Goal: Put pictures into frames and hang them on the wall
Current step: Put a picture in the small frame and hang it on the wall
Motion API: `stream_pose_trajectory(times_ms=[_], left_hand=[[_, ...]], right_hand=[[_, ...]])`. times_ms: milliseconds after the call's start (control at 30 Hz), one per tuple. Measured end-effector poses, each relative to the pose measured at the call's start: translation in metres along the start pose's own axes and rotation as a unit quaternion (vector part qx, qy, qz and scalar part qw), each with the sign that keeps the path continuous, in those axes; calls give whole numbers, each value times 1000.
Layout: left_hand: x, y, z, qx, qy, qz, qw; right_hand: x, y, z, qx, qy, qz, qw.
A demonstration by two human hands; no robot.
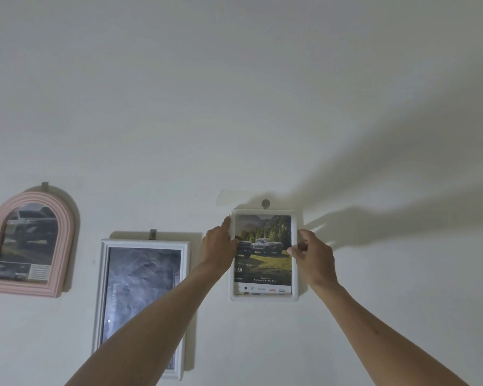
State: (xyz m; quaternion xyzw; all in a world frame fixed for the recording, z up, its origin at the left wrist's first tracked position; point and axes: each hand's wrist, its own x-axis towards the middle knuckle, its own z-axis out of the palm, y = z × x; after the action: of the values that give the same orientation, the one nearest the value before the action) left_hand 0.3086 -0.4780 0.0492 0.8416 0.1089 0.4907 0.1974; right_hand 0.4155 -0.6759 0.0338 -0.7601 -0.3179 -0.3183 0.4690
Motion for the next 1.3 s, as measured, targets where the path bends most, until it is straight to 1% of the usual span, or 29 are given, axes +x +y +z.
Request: stream_pose_trajectory(times_ms=[233,467,667,1000,1067,1167,1300], left_hand=[[3,-4,-1,-33,-5,-10,999],[6,-6,-1,-34,-6,-1,999],[3,-7,1,-22,9,28,999],[-1,-8,0,-35,-4,28,999],[-7,-8,0,-54,8,10,998],[-31,-7,6,-81,49,-5,996],[-76,-12,22,-92,121,14,988]], right_hand=[[0,0,0,1,0,-4,1000],[-1,1,2,-6,1,-4,1000],[-1,-1,1,-5,-1,-4,1000],[-4,1,-3,-21,-12,4,1000],[-9,6,-5,-38,-14,3,999],[-23,15,-8,-49,-21,17,998],[-52,27,-11,-79,-29,26,996]])
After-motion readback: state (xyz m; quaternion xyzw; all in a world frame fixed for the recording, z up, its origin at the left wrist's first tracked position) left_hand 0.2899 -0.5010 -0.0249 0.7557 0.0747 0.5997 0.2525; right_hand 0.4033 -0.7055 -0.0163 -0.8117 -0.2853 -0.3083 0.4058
